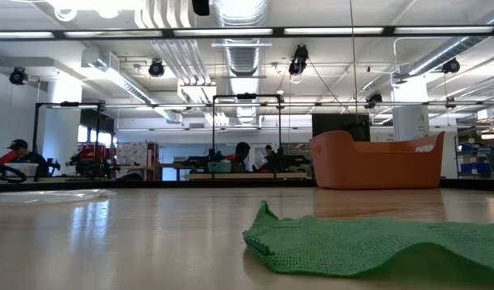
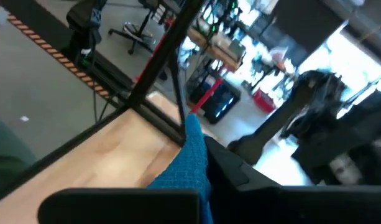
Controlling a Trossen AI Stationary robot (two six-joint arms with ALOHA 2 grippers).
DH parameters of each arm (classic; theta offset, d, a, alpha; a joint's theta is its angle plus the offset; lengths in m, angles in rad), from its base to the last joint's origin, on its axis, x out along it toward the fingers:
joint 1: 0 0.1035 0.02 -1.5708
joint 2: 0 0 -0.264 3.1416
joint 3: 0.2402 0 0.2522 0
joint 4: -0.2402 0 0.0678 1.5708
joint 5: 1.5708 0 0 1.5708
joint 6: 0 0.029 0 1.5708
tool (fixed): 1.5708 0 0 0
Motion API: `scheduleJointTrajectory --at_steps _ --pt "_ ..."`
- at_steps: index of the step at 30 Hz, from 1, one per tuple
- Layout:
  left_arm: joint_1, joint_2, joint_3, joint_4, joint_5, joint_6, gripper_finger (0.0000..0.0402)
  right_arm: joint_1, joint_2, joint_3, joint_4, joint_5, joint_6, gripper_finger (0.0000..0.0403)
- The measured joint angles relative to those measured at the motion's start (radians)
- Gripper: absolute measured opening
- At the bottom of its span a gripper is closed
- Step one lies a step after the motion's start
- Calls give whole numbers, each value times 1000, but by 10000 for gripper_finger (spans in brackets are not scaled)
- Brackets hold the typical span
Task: Roll bandage
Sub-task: Roll the blue bandage
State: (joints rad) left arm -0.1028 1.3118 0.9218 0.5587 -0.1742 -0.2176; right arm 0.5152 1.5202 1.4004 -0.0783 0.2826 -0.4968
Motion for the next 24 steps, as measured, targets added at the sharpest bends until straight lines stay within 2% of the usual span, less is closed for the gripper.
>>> scheduleJointTrajectory --at_steps 6,12,17,24 --pt "0 -42 0 79 100 -24 5 -38 2 -53 1 -2 198 0" --pt "0 -74 0 88 115 -162 5 -112 7 -121 -10 -117 402 0" --pt "3 -130 -2 77 116 -180 5 -128 7 -178 -17 -135 480 0" --pt "7 -214 0 4 109 -93 5 -128 5 -193 -11 -158 487 0"
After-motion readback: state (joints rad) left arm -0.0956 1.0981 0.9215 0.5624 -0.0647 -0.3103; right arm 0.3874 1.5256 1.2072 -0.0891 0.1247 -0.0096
